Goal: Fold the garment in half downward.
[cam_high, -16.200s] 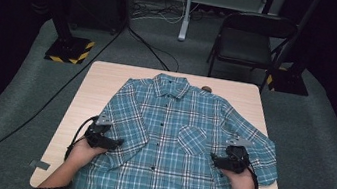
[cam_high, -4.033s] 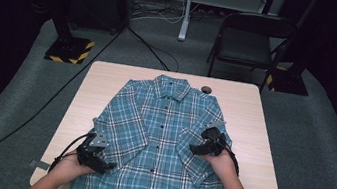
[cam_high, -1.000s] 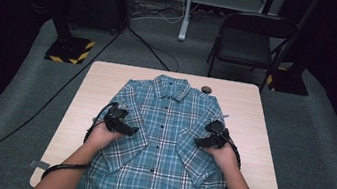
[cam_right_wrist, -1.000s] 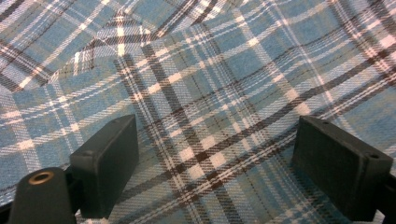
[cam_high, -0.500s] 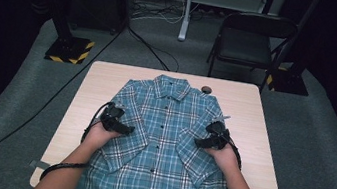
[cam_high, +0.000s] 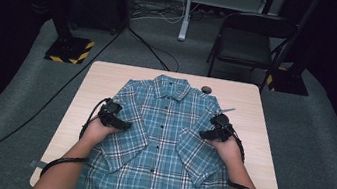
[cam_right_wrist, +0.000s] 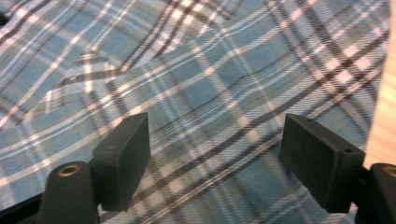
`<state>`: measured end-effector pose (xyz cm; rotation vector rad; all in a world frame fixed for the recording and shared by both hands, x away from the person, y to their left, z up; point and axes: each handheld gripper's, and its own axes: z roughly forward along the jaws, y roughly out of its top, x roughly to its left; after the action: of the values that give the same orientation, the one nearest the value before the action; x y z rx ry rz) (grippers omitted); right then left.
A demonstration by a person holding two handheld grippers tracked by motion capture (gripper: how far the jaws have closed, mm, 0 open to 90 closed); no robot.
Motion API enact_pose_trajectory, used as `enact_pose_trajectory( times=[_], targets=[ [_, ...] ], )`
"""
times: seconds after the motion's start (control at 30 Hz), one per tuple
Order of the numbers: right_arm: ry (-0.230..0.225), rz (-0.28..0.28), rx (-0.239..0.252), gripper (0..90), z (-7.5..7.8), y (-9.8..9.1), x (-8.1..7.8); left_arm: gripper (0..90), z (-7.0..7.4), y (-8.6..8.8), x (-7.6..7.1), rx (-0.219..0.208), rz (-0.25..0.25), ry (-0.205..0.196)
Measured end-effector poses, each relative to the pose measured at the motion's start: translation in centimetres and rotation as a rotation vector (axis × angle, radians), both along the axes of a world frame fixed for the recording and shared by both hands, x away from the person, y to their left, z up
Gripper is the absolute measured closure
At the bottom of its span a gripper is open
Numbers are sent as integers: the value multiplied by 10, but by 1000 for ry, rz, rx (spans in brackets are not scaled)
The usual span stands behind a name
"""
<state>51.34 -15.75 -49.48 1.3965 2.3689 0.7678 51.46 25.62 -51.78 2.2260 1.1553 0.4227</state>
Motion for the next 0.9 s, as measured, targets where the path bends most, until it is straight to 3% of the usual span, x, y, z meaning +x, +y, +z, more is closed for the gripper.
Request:
enact_pose_trajectory(
  times=[0.23,0.4,0.6,0.9],
  targets=[
    [36,-30,-33,283,-7,-6,6,88,-2,2,-2,-17,1,-15],
    [0,-63,-19,376,-4,-14,7,86,-4,3,-4,-31,2,-37],
    [8,-135,-16,454,-2,-27,13,86,-5,4,-5,-40,0,-46],
    [19,-187,-91,499,0,-38,23,86,-5,4,-4,-43,-2,-45]
  ],
)
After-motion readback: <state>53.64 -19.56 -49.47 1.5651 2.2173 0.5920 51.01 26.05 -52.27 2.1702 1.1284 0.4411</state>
